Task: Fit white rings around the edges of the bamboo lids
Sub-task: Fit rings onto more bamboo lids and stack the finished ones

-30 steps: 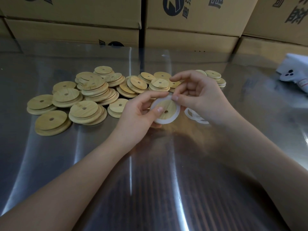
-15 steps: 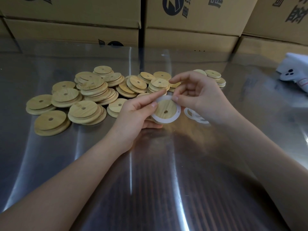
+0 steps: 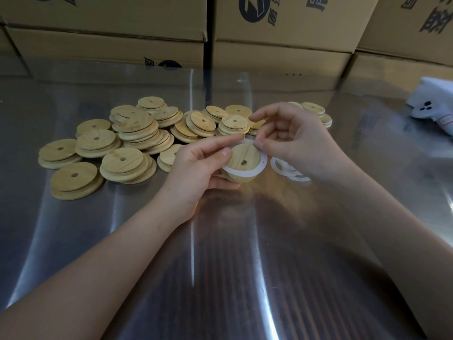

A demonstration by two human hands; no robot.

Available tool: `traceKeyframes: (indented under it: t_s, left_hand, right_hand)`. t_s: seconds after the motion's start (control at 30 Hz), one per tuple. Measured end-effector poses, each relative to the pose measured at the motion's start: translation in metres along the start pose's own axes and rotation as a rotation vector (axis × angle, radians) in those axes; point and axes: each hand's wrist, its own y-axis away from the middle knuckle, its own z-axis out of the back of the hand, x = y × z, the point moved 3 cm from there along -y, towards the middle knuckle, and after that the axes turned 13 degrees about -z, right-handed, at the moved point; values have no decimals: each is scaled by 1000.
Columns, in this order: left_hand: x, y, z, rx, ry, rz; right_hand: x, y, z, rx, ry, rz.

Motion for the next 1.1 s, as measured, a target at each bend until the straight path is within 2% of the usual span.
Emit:
traceKeyframes:
  t_s: [0.4, 0.6, 0.87, 1.1]
  left_hand:
    - [-2, -2, 2, -113, 46, -26]
    - [-3, -1, 2, -103, -9, -41]
    - [-6, 1, 1, -142, -67, -80]
    - [-8, 1, 0, -228, 64, -35]
  right_hand:
    - [-2, 0, -2, 17, -124, -80]
    - [-6, 2, -9, 3, -215, -179]
    - [-8, 1, -11, 23, -288, -220]
    - [-6, 0, -9, 67, -368, -260]
